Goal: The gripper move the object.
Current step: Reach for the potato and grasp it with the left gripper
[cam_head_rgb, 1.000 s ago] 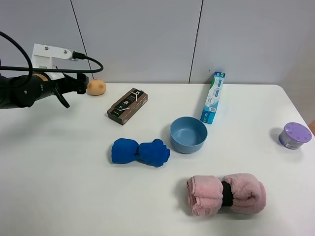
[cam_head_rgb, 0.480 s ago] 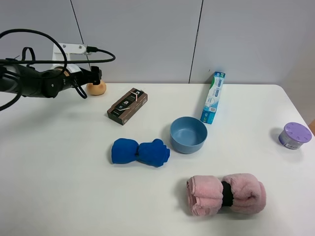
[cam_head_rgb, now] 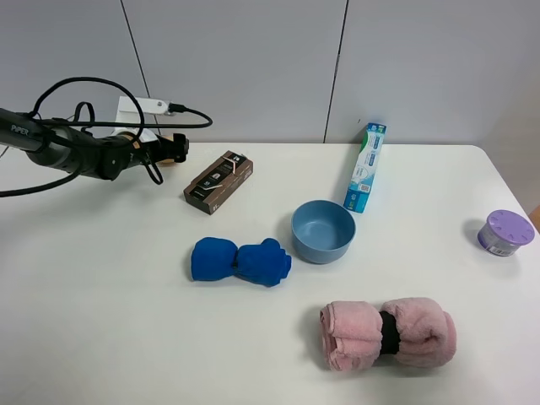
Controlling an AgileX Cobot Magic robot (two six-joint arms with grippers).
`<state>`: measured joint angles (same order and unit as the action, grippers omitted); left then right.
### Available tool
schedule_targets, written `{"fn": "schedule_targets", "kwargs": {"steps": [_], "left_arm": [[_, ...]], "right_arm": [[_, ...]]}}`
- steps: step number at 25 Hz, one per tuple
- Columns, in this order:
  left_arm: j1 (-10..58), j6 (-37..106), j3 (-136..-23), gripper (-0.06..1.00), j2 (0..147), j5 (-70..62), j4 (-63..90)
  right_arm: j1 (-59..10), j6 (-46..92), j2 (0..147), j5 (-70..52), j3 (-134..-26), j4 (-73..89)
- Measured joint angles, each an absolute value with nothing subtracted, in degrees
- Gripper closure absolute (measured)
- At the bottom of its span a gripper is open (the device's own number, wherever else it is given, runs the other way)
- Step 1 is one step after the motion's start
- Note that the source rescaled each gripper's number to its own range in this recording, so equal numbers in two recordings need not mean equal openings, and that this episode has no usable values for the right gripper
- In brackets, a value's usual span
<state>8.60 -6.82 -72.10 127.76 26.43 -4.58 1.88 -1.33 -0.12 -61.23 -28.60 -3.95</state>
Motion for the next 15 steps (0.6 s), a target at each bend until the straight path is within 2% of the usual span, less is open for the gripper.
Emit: {"fn": "schedule_targets", "kwargs": {"steps": [15], "left_arm": [[8.0, -6.9, -79.1, -0.05, 134.8, 27.2, -6.6]], "right_arm": [[1.9, -1.3, -0.1, -61.2, -28.6, -3.9]]}}
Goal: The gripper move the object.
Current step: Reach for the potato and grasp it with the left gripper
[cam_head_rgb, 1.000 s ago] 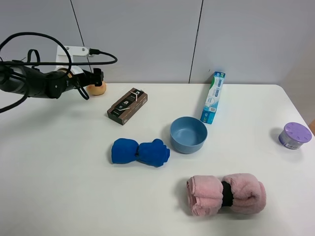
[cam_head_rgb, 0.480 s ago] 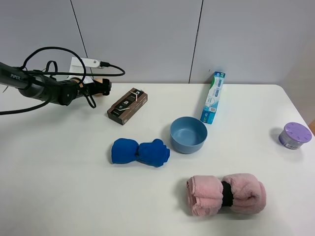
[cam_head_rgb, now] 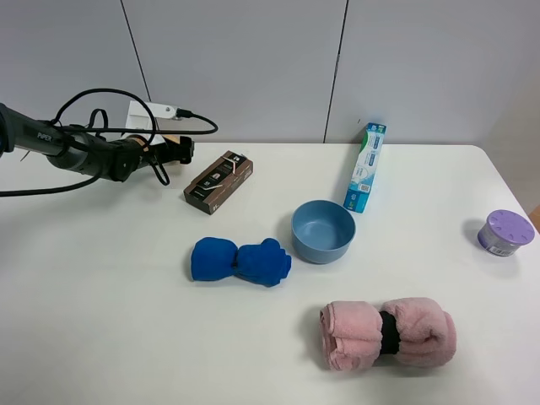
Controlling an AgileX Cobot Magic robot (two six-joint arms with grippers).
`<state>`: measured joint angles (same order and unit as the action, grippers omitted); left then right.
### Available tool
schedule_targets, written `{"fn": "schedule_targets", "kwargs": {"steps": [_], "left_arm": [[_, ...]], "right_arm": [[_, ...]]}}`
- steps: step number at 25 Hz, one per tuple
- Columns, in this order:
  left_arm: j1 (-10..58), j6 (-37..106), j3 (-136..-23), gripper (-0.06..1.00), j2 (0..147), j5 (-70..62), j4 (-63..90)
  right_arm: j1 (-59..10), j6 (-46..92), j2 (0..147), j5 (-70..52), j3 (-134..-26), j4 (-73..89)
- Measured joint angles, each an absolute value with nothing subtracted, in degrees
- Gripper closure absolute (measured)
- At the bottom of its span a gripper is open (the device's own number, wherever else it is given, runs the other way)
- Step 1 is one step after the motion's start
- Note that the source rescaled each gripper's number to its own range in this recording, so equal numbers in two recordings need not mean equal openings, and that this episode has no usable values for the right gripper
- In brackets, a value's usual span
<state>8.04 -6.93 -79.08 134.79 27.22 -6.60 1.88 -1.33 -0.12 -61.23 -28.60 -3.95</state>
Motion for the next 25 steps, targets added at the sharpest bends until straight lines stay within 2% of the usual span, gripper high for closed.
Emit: {"fn": "schedule_targets", "kwargs": {"steps": [14, 23, 25], "left_arm": [[5.7, -6.9, -79.5, -0.06, 135.8, 27.7, -7.6], [5.6, -8.4, -83.6, -0.05, 139.2, 27.8, -10.5], [5.6, -8.4, -83.6, 0.0, 139.2, 27.8, -10.6]], "right_arm": [[1.9, -1.3, -0.1, -61.2, -28.6, -4.0], [1.9, -1.3, -0.1, -61.2, -28.6, -4.0], [1.9, -1.3, -0.1, -61.2, -28.6, -4.0]]}}
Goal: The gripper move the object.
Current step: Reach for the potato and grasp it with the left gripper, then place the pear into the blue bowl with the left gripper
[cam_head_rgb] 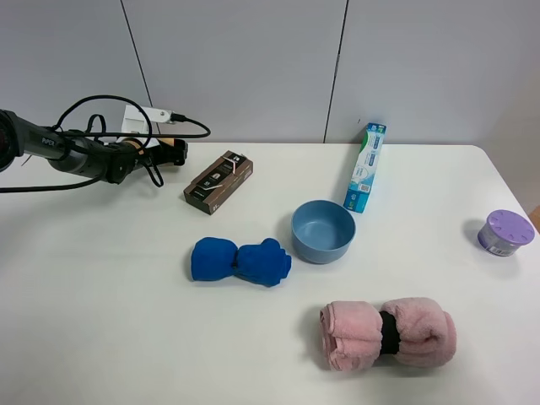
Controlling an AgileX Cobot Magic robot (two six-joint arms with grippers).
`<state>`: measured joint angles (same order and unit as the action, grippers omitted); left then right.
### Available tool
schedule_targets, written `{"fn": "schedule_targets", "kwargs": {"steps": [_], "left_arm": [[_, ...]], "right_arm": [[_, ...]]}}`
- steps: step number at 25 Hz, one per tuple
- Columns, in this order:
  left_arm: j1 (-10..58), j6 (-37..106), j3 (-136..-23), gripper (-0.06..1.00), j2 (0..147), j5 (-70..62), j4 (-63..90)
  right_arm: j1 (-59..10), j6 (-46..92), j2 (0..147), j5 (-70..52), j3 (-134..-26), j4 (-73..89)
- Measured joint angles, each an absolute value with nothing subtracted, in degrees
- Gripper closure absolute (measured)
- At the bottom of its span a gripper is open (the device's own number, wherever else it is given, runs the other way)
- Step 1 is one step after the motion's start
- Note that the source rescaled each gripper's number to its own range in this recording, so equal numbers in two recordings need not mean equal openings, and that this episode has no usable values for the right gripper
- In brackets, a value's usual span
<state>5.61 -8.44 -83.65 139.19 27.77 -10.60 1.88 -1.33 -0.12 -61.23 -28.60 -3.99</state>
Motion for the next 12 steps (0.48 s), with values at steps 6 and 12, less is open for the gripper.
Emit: {"fn": "schedule_targets", "kwargs": {"steps": [6, 12], "left_arm": [[5.5, -8.8, -83.8, 0.72, 139.3, 27.8, -11.7], [5.5, -10.4, -84.1, 0.9, 137.4, 25.8, -15.7]], "right_arm": [[1.9, -1.3, -0.1, -61.2, -28.6, -4.0], [1.9, -1.3, -0.1, -61.2, -28.6, -4.0]]}}
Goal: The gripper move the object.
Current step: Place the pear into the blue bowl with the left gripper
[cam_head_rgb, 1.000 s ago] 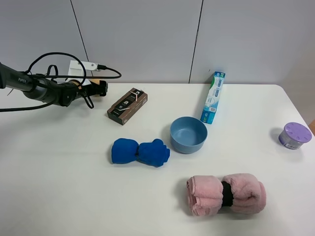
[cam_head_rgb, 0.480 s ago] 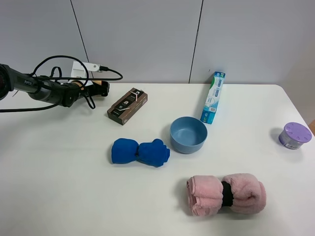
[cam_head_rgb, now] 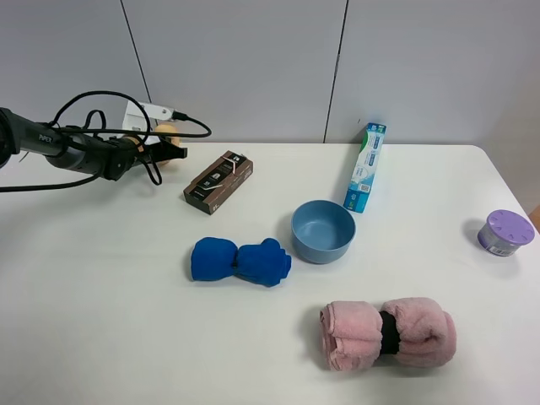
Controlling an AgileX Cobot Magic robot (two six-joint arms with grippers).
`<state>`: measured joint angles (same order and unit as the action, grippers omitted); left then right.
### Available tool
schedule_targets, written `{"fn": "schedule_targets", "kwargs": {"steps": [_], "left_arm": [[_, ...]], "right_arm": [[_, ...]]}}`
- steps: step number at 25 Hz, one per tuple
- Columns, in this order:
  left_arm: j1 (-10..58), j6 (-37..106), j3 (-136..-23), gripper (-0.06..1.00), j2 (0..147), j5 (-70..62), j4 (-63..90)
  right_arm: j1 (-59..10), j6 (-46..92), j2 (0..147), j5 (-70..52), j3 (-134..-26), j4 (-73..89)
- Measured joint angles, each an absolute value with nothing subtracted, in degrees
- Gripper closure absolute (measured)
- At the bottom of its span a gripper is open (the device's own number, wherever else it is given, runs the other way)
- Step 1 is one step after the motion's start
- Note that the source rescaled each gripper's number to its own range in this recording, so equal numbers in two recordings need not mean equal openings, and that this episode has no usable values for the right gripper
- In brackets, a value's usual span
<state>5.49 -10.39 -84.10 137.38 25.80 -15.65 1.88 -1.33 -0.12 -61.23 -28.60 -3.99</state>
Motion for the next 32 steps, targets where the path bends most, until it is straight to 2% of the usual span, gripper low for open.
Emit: {"fn": "schedule_targets", "kwargs": {"steps": [6, 12, 16, 23, 28, 32], "left_arm": [[6.5, -17.1, -82.2, 0.92, 129.4, 19.9, -17.6], [9.1, -21.2, -74.8, 0.93, 115.4, 15.6, -17.7], [12.8, -21.6, -70.4, 0.93, 105.6, 12.3, -17.7], [24.2, -21.5, -69.5, 0.93, 93.6, 1.6, -13.6], [34.4, -12.1, -69.5, 0.94, 90.4, -9.3, -4.6], [40.6, 5.8, -69.4, 0.94, 90.4, -17.3, 1.9]], "right_arm": [[1.9, -1.3, -0.1, -61.2, -28.6, -4.0], [1.9, -1.3, -0.1, -61.2, -28.6, -4.0], [1.9, -1.3, -0.1, -61.2, -28.6, -4.0], [1.9, -1.3, -0.1, -61.2, -28.6, -4.0], [1.9, -1.3, -0.1, -61.2, -28.6, -4.0], [1.9, -1.3, -0.1, -61.2, -28.6, -4.0]]}}
